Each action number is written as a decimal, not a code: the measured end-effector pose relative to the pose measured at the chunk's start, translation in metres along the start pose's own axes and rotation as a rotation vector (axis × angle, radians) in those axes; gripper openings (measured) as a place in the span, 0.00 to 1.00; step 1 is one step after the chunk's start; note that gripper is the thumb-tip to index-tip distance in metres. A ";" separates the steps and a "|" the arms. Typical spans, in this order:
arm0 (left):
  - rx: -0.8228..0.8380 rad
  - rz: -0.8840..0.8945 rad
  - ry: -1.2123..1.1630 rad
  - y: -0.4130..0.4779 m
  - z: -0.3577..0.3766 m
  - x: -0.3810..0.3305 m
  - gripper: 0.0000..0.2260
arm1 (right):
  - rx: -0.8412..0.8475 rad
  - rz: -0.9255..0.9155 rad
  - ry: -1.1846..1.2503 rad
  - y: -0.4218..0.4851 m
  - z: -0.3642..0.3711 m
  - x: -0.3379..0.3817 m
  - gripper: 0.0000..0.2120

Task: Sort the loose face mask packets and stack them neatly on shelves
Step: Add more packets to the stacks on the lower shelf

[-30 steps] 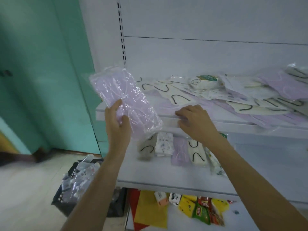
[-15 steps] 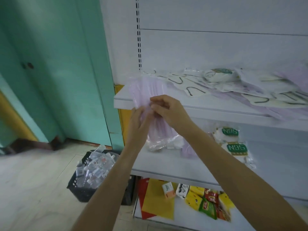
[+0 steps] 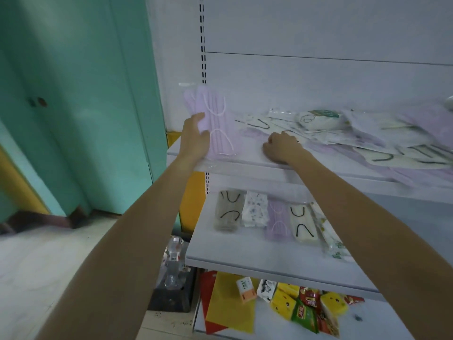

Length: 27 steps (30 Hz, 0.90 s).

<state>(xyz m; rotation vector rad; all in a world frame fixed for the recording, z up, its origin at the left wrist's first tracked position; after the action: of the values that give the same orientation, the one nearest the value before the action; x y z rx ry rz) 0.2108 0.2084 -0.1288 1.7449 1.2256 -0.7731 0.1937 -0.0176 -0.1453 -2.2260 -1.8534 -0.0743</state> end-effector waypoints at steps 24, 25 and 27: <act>-0.002 -0.073 -0.010 0.011 -0.006 0.019 0.18 | 0.146 -0.421 0.011 -0.044 0.009 0.000 0.42; -0.002 -0.074 -0.011 0.011 -0.006 0.019 0.18 | 0.127 -0.437 0.041 -0.046 0.007 -0.002 0.38; -0.007 -0.077 -0.020 0.012 -0.006 0.021 0.18 | 0.103 -0.460 0.091 -0.050 0.003 -0.005 0.28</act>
<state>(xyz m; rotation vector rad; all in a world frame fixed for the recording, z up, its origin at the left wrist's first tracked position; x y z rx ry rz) 0.2288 0.2206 -0.1410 1.6892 1.2872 -0.8285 0.1433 -0.0137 -0.1417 -1.6634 -2.2226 -0.1539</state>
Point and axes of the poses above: each hand's wrist, its own y-axis towards the middle knuckle, its own z-axis out of the palm, x = y × z, the point moved 8 cm from there along y, towards the middle knuckle, and after that the axes turned 13 degrees about x, right-handed, at the moved point
